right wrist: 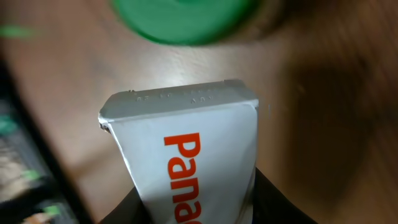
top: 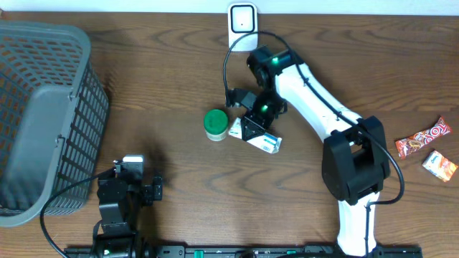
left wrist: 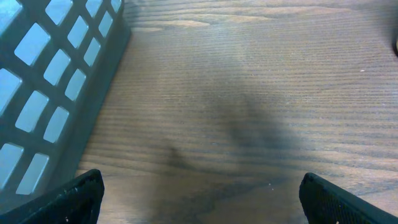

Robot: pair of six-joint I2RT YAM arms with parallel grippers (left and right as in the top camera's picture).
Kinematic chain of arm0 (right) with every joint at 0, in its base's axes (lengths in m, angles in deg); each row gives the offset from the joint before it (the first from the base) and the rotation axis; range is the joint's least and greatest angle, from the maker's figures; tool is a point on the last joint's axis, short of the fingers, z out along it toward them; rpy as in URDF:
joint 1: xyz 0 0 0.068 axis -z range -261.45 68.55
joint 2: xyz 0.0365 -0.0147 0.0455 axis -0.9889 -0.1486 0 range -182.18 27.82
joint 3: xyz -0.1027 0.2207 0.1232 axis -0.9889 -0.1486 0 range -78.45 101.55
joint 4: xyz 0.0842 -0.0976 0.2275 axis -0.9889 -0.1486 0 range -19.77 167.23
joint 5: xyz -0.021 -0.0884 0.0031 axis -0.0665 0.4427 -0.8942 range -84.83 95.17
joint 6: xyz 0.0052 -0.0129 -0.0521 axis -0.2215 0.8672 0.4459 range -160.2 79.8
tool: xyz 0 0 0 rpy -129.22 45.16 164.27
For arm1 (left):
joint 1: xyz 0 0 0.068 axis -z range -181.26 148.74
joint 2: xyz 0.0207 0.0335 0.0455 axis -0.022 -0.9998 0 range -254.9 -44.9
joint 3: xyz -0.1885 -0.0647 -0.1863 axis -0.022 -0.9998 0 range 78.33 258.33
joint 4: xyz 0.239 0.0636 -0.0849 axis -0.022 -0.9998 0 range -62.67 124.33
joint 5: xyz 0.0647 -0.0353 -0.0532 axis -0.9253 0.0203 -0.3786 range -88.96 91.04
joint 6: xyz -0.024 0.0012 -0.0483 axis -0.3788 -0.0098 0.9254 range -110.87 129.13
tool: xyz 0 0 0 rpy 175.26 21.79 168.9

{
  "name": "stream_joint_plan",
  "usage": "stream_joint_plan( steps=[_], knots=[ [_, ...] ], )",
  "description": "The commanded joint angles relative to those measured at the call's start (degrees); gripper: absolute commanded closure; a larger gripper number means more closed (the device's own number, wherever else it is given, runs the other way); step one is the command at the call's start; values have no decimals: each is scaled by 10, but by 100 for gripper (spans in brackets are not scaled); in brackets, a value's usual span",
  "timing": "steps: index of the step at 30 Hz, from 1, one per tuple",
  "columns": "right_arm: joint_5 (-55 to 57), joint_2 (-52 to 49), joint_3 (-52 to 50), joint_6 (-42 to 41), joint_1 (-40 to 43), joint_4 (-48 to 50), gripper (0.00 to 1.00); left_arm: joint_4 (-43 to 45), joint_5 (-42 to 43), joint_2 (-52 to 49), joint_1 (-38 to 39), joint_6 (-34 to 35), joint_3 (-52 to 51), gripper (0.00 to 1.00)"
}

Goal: Scan the item barcode
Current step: 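Lift the Panadol box and carry it to the white scanner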

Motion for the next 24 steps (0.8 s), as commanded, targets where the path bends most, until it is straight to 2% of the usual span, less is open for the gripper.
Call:
stream_joint_plan(
  steps=[1,8,24],
  knots=[
    [-118,3,33,-4,11,-35,74,-14,-7,1,1,-1,-8,0],
    [-173,4,45,-3,13,-85,74,-14,-7,1,1,-1,-8,0],
    [-175,4,45,-1,12,-87,76,-14,-7,1,1,-1,-8,0]
  ],
)
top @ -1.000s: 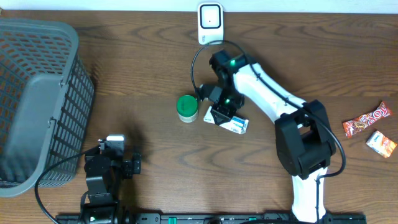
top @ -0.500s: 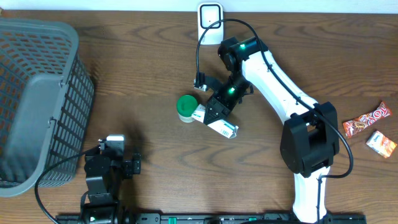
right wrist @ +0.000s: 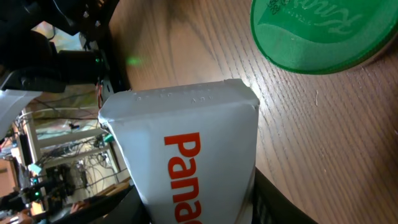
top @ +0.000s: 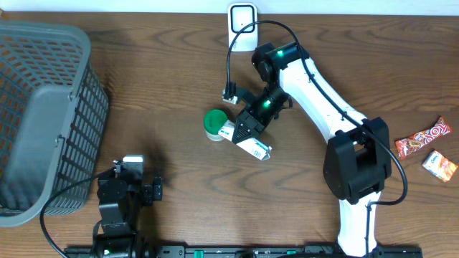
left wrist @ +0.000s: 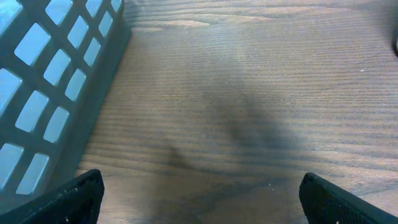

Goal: Scan the item barcode
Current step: 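Lift the Panadol box and carry it to the white scanner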

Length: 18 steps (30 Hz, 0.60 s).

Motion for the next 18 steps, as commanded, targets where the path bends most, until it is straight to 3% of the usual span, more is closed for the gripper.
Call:
stream_joint_plan(
  steps=[1,7,13,18],
  knots=[
    [-18,4,13,1,5,0,76,-14,-7,1,1,-1,-8,0],
    [17,4,17,4,5,32,73,-14,-7,1,1,-1,-8,0],
    [203,4,49,-92,4,144,70,-14,-7,1,1,-1,-8,0],
    [284,4,72,-84,4,201,65,-14,-7,1,1,-1,-8,0]
  ],
)
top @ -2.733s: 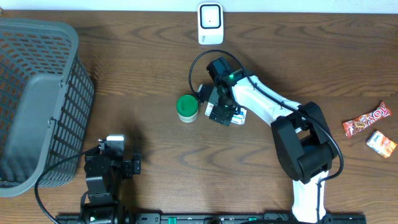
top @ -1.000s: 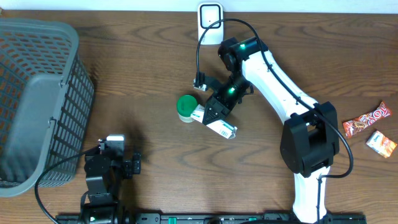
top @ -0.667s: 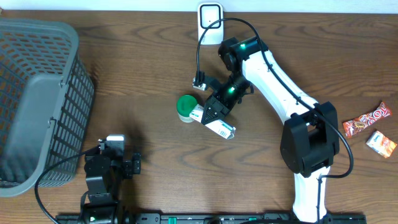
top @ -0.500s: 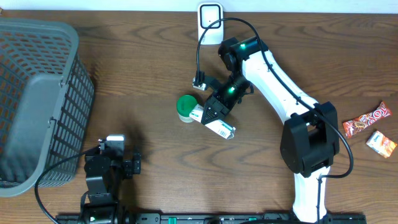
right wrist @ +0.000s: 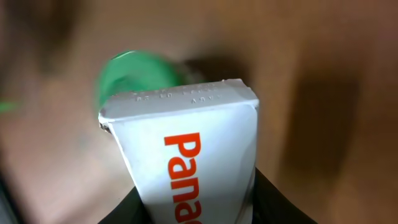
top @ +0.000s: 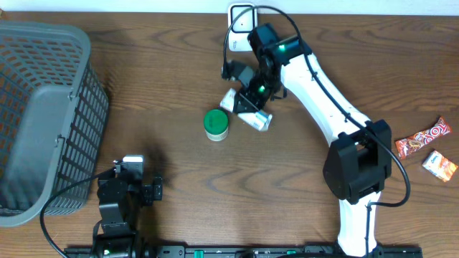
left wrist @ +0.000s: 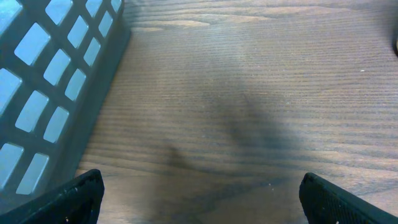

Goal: Scan the item barcode
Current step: 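Lift the Panadol box and carry it to the white scanner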

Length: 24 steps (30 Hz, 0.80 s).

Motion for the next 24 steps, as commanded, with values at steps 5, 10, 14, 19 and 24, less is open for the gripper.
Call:
stream_joint_plan(
  steps=[5,10,14,19,24],
  knots=[
    [149,3,21,14,4,85,58,-14,-7,1,1,-1,-8,0],
    [221,-3,21,23,4,163,57,-14,-7,1,1,-1,-8,0],
    [226,-13,21,33,7,225,57,-14,-7,1,1,-1,-8,0],
    [270,-32,21,52,9,323,58,-14,-7,1,1,-1,-8,0],
    [321,-77,25,105,8,414,60,-14,-7,1,1,-1,-8,0]
  ],
)
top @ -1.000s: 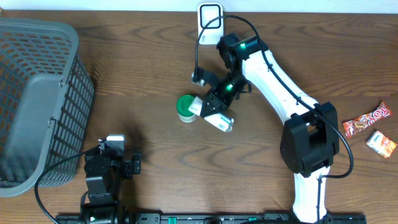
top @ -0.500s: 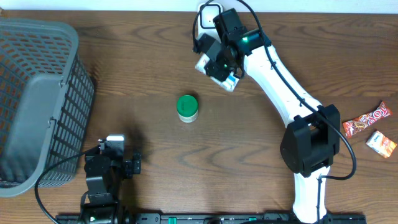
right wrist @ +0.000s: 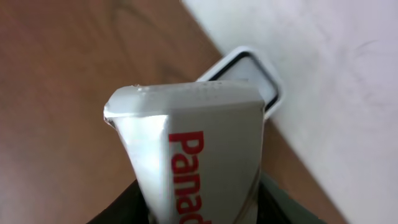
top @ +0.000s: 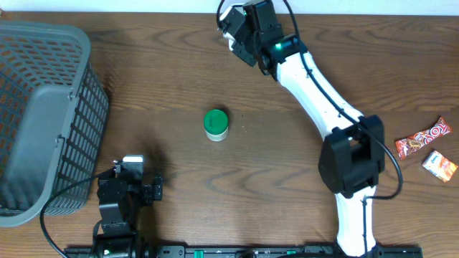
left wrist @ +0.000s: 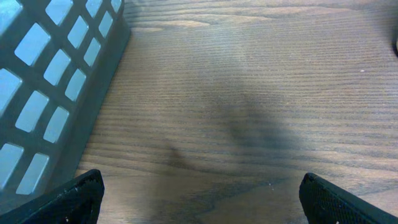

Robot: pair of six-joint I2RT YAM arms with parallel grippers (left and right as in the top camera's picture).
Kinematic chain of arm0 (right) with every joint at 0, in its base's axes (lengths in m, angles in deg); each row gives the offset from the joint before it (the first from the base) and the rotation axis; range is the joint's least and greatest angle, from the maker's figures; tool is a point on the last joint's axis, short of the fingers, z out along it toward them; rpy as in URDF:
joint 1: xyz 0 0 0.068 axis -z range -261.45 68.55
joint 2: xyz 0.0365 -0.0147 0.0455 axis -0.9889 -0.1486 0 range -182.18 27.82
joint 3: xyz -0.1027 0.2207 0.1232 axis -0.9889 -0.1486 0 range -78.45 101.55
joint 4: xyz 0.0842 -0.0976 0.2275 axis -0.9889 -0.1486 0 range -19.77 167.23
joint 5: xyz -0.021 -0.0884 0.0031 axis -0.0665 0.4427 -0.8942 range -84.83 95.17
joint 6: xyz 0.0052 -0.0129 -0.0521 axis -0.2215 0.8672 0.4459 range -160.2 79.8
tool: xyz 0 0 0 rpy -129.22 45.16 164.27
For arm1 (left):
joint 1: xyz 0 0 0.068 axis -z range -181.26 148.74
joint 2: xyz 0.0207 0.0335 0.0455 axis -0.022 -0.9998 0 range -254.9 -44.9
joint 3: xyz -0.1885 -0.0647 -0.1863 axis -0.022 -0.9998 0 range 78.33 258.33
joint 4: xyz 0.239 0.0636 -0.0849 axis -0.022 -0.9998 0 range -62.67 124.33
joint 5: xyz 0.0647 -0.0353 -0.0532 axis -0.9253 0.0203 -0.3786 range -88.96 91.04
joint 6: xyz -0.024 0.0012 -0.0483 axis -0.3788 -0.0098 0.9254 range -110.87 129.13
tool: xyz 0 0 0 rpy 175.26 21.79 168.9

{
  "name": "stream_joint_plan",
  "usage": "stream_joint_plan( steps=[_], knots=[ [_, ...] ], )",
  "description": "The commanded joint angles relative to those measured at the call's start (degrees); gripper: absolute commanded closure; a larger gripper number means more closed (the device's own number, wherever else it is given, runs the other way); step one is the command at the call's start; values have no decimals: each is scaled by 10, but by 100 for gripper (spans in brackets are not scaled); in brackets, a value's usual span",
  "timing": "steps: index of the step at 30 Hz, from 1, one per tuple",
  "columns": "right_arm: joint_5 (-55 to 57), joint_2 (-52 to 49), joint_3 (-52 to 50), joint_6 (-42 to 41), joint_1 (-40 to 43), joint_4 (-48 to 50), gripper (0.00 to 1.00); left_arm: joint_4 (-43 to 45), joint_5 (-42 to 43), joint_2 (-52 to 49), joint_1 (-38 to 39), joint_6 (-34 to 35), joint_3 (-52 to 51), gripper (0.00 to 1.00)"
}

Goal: Scan the item barcode
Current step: 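Lift the Panadol box and carry it to the white scanner, then hold the Panadol box in front of the white scanner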

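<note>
The item is a white box with red lettering (right wrist: 186, 155). My right gripper (right wrist: 196, 208) is shut on it and holds it up at the table's far edge. Just beyond the box's top end stands the white barcode scanner with a dark window (right wrist: 252, 78), against the white wall. From overhead, the right gripper (top: 242, 27) covers the scanner's place, so the scanner is hidden there. My left gripper (left wrist: 199, 202) rests open near the front left, low over bare wood, with nothing between its fingers.
A green-lidded jar (top: 216, 123) stands mid-table. A grey mesh basket (top: 43, 107) fills the left side, and its wall (left wrist: 50, 74) lies close to the left gripper. Two snack packs (top: 423, 138) (top: 439, 165) lie at the right edge.
My right gripper has carried the box from just above the green jar to the far edge, and now holds it in front of the scanner. The left arm has not moved.
The right gripper held the box low beside the green jar. It still held the box by the jar at the following moment, tilted. Then it was farther back, between jar and scanner. Now the box is up at the scanner. The left gripper stayed open throughout.
</note>
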Motion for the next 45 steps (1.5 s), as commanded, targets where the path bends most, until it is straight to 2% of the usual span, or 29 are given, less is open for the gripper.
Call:
stream_joint_plan(
  steps=[1,7,17,23,31,40,45],
  knots=[
    [58,-47,13,55,8,43,61,-14,-7,1,1,-1,-8,0],
    [127,-117,50,132,8,155,63,-14,-7,1,1,-1,-8,0],
    [126,-221,192,184,4,200,62,-14,-7,1,1,-1,-8,0],
    [83,-225,196,238,-3,244,59,-14,-7,1,1,-1,-8,0],
    [71,-253,196,276,0,332,62,-14,-7,1,1,-1,-8,0],
    [74,-273,196,276,-9,324,62,-14,-7,1,1,-1,-8,0],
    [109,-268,196,307,-14,329,62,-14,-7,1,1,-1,-8,0]
  ],
)
